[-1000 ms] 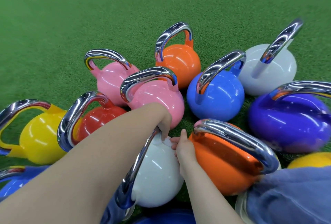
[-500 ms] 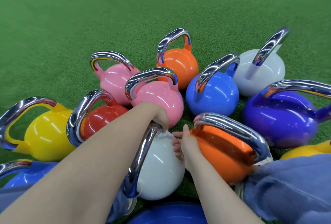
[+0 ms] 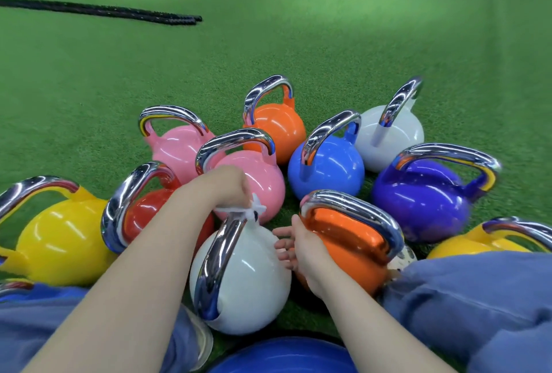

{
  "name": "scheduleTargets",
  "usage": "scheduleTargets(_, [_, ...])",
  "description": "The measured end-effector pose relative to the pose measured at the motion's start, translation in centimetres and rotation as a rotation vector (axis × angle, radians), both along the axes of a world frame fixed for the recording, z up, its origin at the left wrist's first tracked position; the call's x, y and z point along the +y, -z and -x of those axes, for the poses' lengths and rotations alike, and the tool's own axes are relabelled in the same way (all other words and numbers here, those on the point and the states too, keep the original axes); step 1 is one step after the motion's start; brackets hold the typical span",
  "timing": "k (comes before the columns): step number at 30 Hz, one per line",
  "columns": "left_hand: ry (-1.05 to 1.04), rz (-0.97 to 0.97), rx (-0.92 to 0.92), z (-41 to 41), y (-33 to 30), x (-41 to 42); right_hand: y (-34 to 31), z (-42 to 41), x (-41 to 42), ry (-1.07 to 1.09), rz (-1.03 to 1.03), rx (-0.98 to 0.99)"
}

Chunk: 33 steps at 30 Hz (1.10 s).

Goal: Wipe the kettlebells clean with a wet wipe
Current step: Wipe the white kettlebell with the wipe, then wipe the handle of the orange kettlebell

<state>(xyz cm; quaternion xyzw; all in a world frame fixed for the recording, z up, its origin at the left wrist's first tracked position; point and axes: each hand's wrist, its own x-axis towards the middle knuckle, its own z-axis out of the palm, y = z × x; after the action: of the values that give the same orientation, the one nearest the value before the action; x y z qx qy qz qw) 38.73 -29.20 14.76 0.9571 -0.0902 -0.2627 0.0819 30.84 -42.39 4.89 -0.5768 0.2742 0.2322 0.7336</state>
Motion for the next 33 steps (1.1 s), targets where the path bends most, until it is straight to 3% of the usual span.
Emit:
scheduleTargets(5, [-0.187, 0.562, -0.207, 1.7, -1.7, -1.7, -2.9, 0.6, -1.1, -0.014, -0.030, -0.123])
scheduleTargets(11, [-0.290, 0.948, -0.208, 3.1, -0.7, -4.9, -6.8, -0.4, -3.7, 0.164, -0.108, -0.268])
scheduleTargets(19, [-0.233, 1.122, -0.199, 4.7, 1.5, -8.5, -8.7, -0.6, -8.8, 0.099, 0.168, -0.373])
scheduleTargets(26, [-0.255, 1.307, -0.138, 5.5, 2.1, -9.2, -10.9, -0.4, -10.7, -0.162, 0.280, -0.369])
scheduleTargets(31, [-0.309, 1.435, -0.095, 5.7, 2.5, -9.0, -10.9, -1.0, -10.7, -0.232, 0.589, -0.445])
scheduleTargets(33, [-0.352, 1.461, -0.107, 6.0, 2.8, -8.7, -10.8, -1.3, -10.4, -0.212, 0.607, -0.471])
